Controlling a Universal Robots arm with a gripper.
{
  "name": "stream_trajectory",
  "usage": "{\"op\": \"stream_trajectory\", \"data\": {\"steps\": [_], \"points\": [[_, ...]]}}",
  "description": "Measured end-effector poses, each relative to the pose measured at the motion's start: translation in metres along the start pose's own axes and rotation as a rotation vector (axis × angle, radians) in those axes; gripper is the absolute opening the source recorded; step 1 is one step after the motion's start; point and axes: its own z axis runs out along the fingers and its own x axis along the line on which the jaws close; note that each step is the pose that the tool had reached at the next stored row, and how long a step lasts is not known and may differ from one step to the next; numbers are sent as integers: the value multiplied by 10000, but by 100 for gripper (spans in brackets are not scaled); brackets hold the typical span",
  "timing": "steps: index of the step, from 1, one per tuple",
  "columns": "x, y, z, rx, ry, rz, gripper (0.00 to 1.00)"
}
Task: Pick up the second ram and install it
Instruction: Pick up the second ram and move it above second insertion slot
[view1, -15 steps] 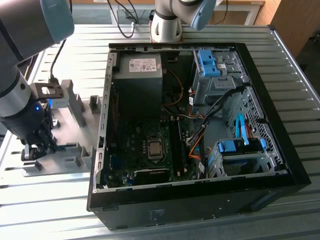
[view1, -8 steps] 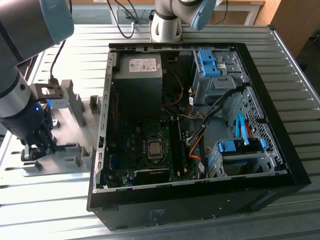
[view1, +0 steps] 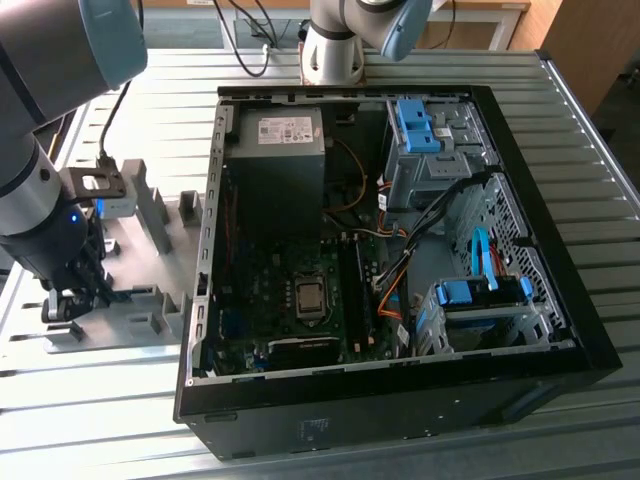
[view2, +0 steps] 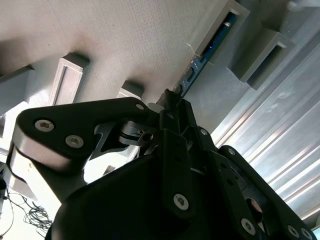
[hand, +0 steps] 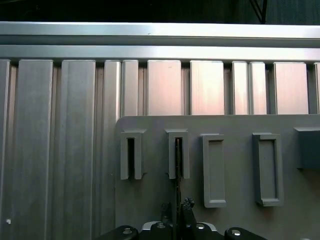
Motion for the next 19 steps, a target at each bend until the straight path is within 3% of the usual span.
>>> {"op": "stream_trajectory", "data": {"steps": [5,6,16,19], "points": [[0,0,0,-1,0,0,20],[0,0,0,-1,1,0,14],[0,0,0,-1,1,4,14],[0,0,3,9,-8,228,14]]}}
